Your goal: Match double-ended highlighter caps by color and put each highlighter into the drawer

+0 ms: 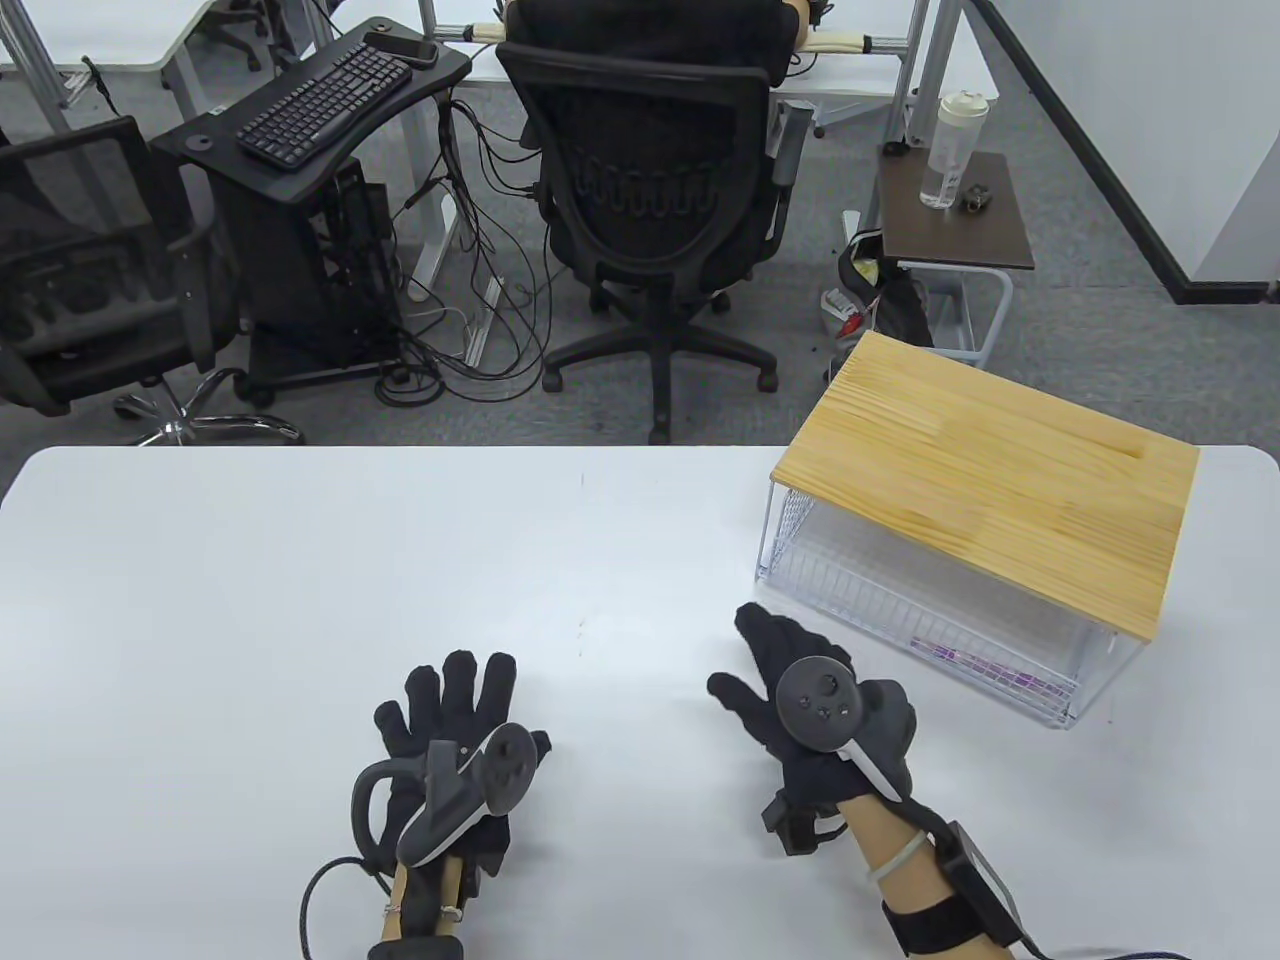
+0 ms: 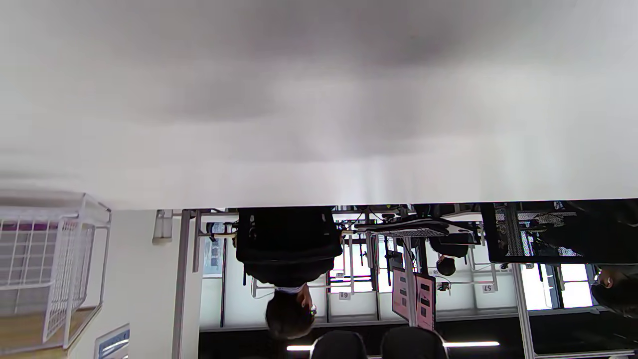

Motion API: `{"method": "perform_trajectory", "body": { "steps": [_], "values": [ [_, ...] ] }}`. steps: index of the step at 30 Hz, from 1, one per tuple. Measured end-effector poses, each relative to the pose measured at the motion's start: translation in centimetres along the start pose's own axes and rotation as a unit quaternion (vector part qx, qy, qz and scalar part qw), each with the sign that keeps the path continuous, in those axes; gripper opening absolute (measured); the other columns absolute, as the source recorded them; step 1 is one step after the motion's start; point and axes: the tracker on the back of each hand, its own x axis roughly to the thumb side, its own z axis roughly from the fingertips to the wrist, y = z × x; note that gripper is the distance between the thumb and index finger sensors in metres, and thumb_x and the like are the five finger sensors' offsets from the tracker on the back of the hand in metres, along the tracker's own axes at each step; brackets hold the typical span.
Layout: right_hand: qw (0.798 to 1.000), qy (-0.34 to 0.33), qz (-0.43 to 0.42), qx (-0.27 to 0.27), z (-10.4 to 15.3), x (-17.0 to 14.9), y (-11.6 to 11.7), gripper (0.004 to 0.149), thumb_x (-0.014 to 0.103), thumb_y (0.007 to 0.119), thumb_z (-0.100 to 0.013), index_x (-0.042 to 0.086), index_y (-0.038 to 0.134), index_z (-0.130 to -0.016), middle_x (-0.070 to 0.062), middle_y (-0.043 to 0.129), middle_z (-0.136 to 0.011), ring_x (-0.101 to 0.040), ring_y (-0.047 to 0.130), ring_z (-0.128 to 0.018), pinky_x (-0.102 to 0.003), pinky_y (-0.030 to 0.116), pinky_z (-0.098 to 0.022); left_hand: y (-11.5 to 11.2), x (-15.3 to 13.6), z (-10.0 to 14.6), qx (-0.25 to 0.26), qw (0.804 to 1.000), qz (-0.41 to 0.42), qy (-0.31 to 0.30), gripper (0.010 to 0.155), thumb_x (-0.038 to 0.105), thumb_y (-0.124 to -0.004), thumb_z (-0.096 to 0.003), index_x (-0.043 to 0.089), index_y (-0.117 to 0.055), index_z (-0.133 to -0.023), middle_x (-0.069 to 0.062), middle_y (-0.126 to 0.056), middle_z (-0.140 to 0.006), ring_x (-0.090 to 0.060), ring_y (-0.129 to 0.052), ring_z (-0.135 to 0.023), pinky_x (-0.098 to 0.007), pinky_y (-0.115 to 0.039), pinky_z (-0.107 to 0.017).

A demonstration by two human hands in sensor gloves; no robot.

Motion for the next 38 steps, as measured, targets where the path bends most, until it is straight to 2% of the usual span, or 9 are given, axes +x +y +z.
{"method": "perform_trajectory", "body": {
  "steps": [5,11,16,28,38],
  "values": [
    [0.997,-0.019,0.074,-0.021,0.9,0.0,0.8,0.083,0.065,0.059,-0.046,0.025,0.038,-0.116,-0.014,0.055,-0.121,-0.051,0.063,-0.105,-0.070,0.047,-0.074,0.3,0.7,0.1,-0.001,1.000,0.014,-0.014,0.082,0.064,-0.050,-0.0478,0.026,-0.028,-0.117,-0.020,-0.033,-0.126,-0.058,-0.045,-0.109,-0.080,-0.037,-0.069],
    [0.997,-0.036,0.074,-0.014,1.3,0.3,1.3,0.087,0.066,0.058,-0.046,0.024,0.030,-0.117,-0.013,0.045,-0.125,-0.051,0.051,-0.111,-0.073,0.042,-0.074,0.1,1.9,0.1,-0.020,0.999,-0.007,-0.026,0.083,0.064,-0.050,-0.0477,0.025,-0.025,-0.117,-0.021,-0.031,-0.126,-0.058,-0.042,-0.110,-0.080,-0.036,-0.069],
    [0.996,-0.049,0.072,-0.003,1.5,0.8,1.5,0.087,0.067,0.057,-0.046,0.024,0.029,-0.117,-0.014,0.043,-0.125,-0.052,0.049,-0.111,-0.073,0.041,-0.074,-0.5,2.2,-0.1,-0.046,0.998,-0.020,-0.029,0.084,0.064,-0.050,-0.0476,0.024,-0.023,-0.117,-0.022,-0.028,-0.125,-0.059,-0.039,-0.109,-0.081,-0.035,-0.068],
    [0.993,-0.043,0.104,0.045,1.2,0.5,2.9,0.086,0.067,0.057,-0.046,0.024,0.031,-0.117,-0.015,0.039,-0.126,-0.053,0.044,-0.112,-0.075,0.037,-0.073,-0.6,2.3,-0.1,-0.042,0.998,-0.021,-0.031,0.086,0.066,-0.048,-0.0471,0.024,-0.020,-0.116,-0.023,-0.024,-0.125,-0.062,-0.035,-0.109,-0.082,-0.033,-0.067],
    [0.991,-0.038,0.111,0.062,0.9,0.5,3.6,0.085,0.066,0.057,-0.047,0.024,0.032,-0.117,-0.016,0.038,-0.126,-0.054,0.042,-0.112,-0.075,0.036,-0.073,-0.6,2.1,-0.1,-0.049,0.998,-0.031,-0.025,0.085,0.065,-0.049,-0.0473,0.023,-0.022,-0.116,-0.023,-0.024,-0.125,-0.061,-0.035,-0.109,-0.082,-0.033,-0.067]
  ]
}}
